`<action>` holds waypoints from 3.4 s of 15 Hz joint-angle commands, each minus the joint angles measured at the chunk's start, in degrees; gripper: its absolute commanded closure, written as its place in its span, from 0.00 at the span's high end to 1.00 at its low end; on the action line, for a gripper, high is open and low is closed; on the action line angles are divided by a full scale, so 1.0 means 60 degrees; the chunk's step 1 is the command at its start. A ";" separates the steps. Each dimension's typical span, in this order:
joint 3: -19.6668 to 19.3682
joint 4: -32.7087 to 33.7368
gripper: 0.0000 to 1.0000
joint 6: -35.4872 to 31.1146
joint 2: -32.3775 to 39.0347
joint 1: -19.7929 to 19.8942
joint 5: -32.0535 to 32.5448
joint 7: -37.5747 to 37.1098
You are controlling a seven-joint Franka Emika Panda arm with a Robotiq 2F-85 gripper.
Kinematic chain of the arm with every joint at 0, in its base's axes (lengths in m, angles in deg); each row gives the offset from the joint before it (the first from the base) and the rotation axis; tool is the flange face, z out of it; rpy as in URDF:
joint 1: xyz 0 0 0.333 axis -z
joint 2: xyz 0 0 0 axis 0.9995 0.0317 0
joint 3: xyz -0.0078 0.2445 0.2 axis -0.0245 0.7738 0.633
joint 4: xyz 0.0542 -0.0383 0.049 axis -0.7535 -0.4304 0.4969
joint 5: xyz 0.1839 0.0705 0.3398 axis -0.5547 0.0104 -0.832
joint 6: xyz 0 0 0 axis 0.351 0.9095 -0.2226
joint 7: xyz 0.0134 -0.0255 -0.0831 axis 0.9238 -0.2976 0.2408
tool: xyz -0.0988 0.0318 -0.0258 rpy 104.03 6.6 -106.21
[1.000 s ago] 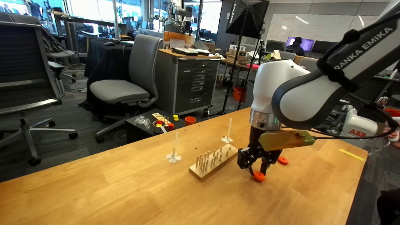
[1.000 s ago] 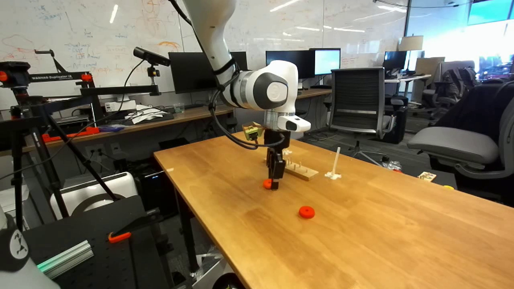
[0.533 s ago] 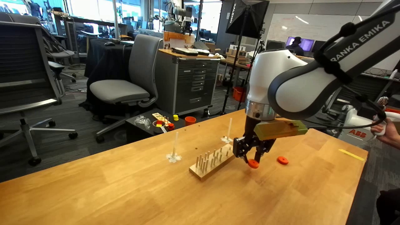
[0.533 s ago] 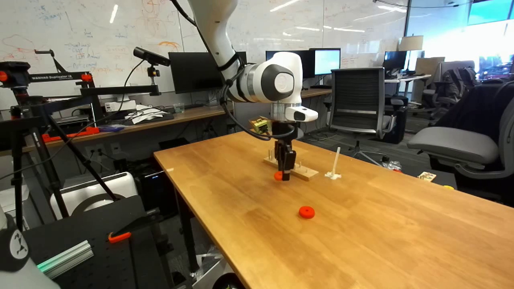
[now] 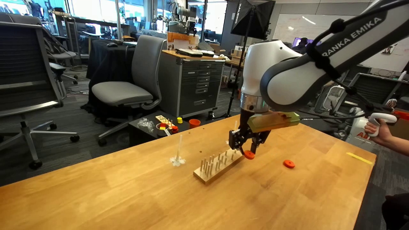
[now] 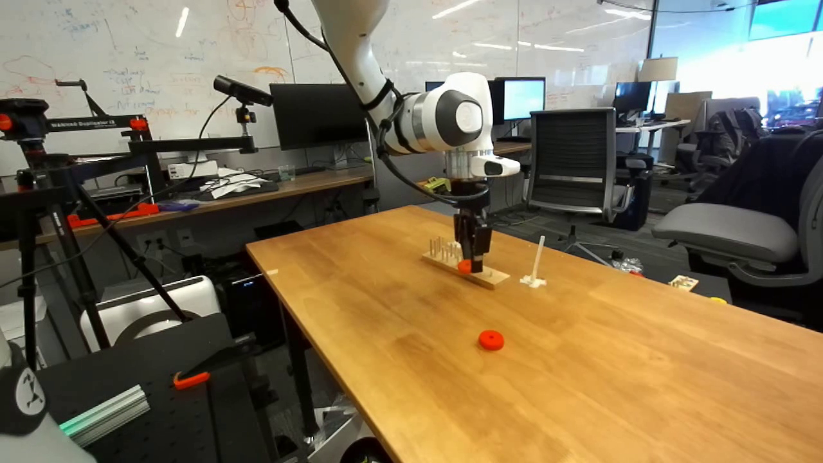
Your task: Pick up the orange ring on the left and place it on the wooden board
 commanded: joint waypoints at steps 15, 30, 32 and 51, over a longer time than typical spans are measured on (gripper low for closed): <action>-0.0101 0.3518 0.19 0.1498 0.2094 -0.0466 0.0151 -0.0417; 0.0129 0.3195 0.19 0.1702 0.1894 -0.0387 -0.0043 -0.0332; 0.0168 0.3176 0.19 0.1767 0.1849 -0.0389 -0.0060 -0.0285; 0.0437 0.3265 0.19 0.2097 0.1807 -0.0408 -0.0069 -0.0027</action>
